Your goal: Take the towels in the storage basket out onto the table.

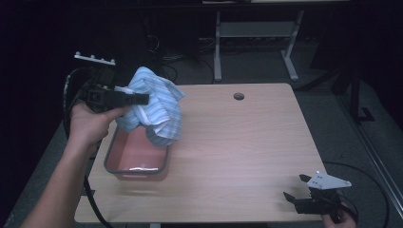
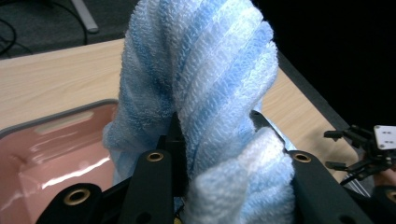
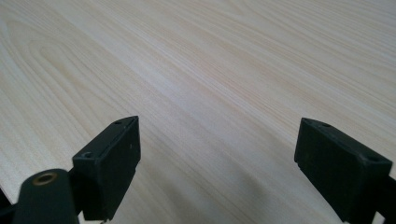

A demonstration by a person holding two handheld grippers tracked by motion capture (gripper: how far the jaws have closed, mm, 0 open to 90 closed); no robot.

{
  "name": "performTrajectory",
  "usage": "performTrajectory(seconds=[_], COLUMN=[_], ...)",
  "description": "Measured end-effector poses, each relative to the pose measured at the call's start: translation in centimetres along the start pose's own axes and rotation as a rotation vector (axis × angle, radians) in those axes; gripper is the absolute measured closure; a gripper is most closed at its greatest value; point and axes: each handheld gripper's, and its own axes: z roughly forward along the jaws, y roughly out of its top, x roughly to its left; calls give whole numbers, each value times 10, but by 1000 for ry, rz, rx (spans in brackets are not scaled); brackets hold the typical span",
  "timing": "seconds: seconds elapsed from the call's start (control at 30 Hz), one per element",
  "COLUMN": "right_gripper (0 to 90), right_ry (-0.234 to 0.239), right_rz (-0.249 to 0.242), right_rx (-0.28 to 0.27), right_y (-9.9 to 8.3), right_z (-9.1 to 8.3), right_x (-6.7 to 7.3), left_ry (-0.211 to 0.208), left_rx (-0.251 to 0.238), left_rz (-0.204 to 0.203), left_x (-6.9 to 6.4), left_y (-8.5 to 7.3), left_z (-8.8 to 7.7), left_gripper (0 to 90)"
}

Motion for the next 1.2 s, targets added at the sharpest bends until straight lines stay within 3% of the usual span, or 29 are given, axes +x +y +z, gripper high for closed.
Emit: performTrajectory(seconds=[0.23,0.8,1.2], right_gripper=[139,139,138], right_ry=[0,3,3], right_rz=[7,10,14], right_rx=[5,1,-3], right_y=[0,1,1], right_z=[-1,-1,-1], right_x=[-1,1,0], left_ry=[-14,-89,-121], left_rx=[-2,45,81], left_rz=[32,99,124], left_x=[-15,-53,-69], left_y=[11,31,36], left_z=[9,51,77], left_gripper=[668,668,668])
